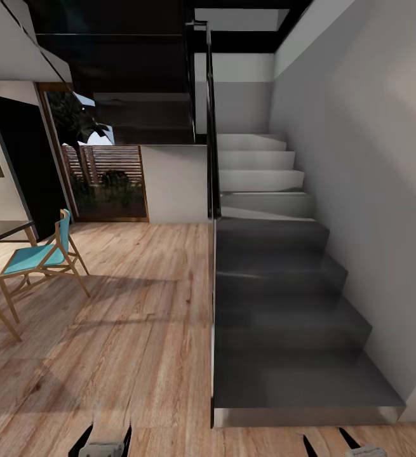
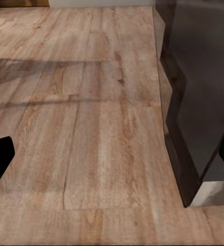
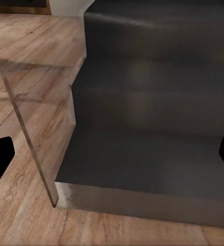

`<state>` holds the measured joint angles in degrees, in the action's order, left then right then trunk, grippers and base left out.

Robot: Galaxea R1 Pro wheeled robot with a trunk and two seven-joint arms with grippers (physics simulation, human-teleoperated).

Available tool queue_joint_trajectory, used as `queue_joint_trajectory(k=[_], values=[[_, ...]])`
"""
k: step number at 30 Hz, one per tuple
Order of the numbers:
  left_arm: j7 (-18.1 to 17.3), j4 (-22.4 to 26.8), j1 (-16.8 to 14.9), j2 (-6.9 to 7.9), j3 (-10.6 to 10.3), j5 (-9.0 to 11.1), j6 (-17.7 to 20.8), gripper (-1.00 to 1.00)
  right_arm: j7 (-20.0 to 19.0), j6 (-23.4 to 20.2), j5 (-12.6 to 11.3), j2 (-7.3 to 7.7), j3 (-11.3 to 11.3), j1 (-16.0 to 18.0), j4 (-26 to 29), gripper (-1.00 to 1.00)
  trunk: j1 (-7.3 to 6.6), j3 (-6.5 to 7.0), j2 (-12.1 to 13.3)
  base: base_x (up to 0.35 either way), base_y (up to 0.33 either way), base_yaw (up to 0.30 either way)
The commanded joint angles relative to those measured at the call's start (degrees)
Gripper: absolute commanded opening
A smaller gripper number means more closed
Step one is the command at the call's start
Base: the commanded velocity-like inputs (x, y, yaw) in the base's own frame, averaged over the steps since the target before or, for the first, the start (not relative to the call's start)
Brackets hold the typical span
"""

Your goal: Put the three can of soda from the living room inside the tash can in the kitchen.

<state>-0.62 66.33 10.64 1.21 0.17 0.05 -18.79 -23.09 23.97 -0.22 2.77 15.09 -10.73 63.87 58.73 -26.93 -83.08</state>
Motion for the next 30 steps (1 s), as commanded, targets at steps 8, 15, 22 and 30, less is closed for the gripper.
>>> queue_joint_trajectory(k=[8, 15, 22, 30], values=[[0.06, -1.54, -0.09, -0.05, 0.01, -0.15, -0.02, 1.00, 0.33, -0.07, -0.02, 0.05, 0.09, 0.00, -0.02, 1.00, 0.00, 0.00, 0.00, 0.000, 0.000, 0.000], [0.08, -1.86, -0.12, -0.07, 0.01, -0.16, -0.02, 1.00, 0.61, -0.18, 0.03, -0.19, 0.03, 0.04, 0.01, 1.00, 0.00, 0.00, 0.00, 0.000, 0.000, 0.000], [0.09, -1.90, -0.11, -0.07, 0.03, -0.07, -0.01, 1.00, 0.66, -0.28, 0.11, -0.24, 0.03, 0.08, -0.05, 1.00, 0.00, 0.00, 0.00, 0.000, 0.000, 0.000], [0.10, -1.91, -0.09, -0.07, 0.08, -0.08, -0.01, 1.00, 0.66, -0.24, 0.13, -0.24, -0.05, 0.09, -0.12, 1.00, 0.00, 0.00, 0.00, 0.000, 0.000, 0.000]])
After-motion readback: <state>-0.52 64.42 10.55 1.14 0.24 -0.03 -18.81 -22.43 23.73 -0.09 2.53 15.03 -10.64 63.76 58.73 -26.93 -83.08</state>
